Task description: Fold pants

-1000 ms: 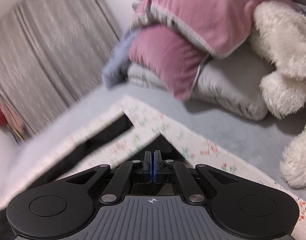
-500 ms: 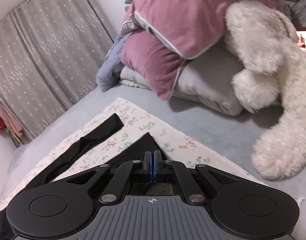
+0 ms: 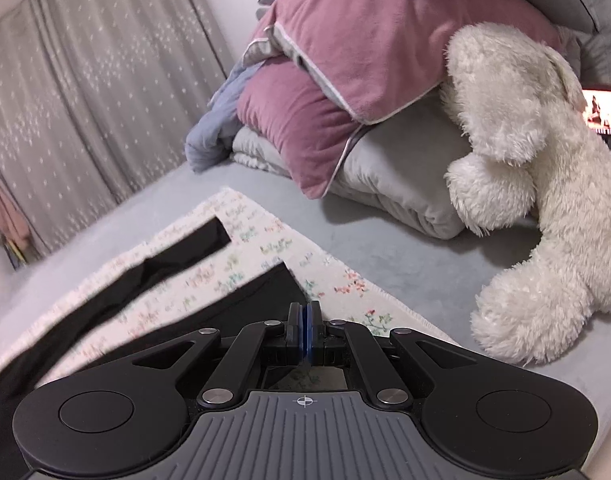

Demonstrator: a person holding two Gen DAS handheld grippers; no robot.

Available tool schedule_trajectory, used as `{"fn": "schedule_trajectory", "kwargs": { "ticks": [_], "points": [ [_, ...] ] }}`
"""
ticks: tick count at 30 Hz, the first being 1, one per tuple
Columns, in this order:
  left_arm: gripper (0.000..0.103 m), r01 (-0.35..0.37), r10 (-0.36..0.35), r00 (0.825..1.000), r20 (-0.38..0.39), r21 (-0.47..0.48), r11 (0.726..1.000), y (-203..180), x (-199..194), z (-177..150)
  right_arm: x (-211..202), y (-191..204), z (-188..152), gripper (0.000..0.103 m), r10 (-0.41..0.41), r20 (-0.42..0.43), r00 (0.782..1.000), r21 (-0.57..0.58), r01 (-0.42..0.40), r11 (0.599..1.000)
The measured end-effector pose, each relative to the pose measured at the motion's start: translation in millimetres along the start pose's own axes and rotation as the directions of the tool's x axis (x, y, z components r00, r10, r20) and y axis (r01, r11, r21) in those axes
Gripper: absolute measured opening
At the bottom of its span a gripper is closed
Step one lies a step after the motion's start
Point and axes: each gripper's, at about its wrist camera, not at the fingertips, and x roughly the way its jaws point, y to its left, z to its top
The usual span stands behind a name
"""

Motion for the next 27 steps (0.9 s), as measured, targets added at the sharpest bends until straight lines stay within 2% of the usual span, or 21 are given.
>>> {"fn": "schedule_trajectory", "kwargs": {
  "ticks": [3, 5, 7, 10, 13, 15, 17, 20, 21, 25, 27],
  "points": [
    [0.008, -0.018, 0.019, 0.999, -0.032, 0.025, 1.0, -1, 8, -4, 11, 3, -5, 0.001, -0.062, -0.066, 0.996, -0.046, 0.059, 0.997],
    [0.009, -0.026, 0.028, 0.998, -0.061, 0.025, 0.999, 2, 15, -5, 14, -2, -7, 0.002, -0.068, -0.09, 0.994, -0.028, 0.066, 0.997],
    [0.016, -0.046, 0.048, 0.997, -0.065, 0.024, 0.999, 5, 17, -5, 15, -5, -8, 0.003, -0.087, -0.105, 0.991, -0.017, 0.086, 0.996],
    [0.03, -0.074, 0.074, 0.997, -0.011, 0.013, 0.997, 6, 7, -3, 10, -4, -8, 0.009, -0.176, -0.062, 0.982, -0.052, 0.173, 0.984],
    [0.036, -0.102, 0.1, 0.993, 0.067, 0.029, 0.994, 3, -4, 0, 4, -8, -4, 0.009, -0.21, -0.015, 0.977, -0.026, 0.21, 0.977],
    [0.041, -0.102, 0.098, 0.99, 0.098, 0.044, 0.994, -3, -9, 0, 4, -7, -2, 0.01, -0.185, -0.014, 0.983, -0.021, 0.185, 0.983],
    [0.044, -0.081, 0.075, 0.992, 0.101, 0.066, 0.994, -11, -9, -3, 7, 2, -2, 0.016, -0.156, -0.019, 0.988, -0.052, 0.155, 0.987],
    [0.051, -0.028, 0.017, 0.996, 0.09, 0.117, 0.993, -29, -8, -12, 12, 26, -2, 0.022, -0.108, -0.025, 0.994, -0.11, 0.104, 0.988],
    [0.056, -0.005, -0.008, 0.996, 0.086, 0.144, 0.99, -37, -7, -16, 13, 36, -3, 0.029, -0.085, -0.03, 0.996, -0.132, 0.08, 0.988],
    [0.07, 0.049, -0.075, 0.994, 0.079, 0.292, 0.955, -77, -3, -42, 20, 86, -15, 0.053, 0.006, -0.06, 0.998, -0.265, -0.022, 0.964],
    [0.073, 0.071, -0.1, 0.993, 0.059, 0.369, 0.927, -97, 1, -58, 24, 111, -23, 0.057, 0.05, -0.092, 0.995, -0.333, -0.078, 0.94]
  ]
}}
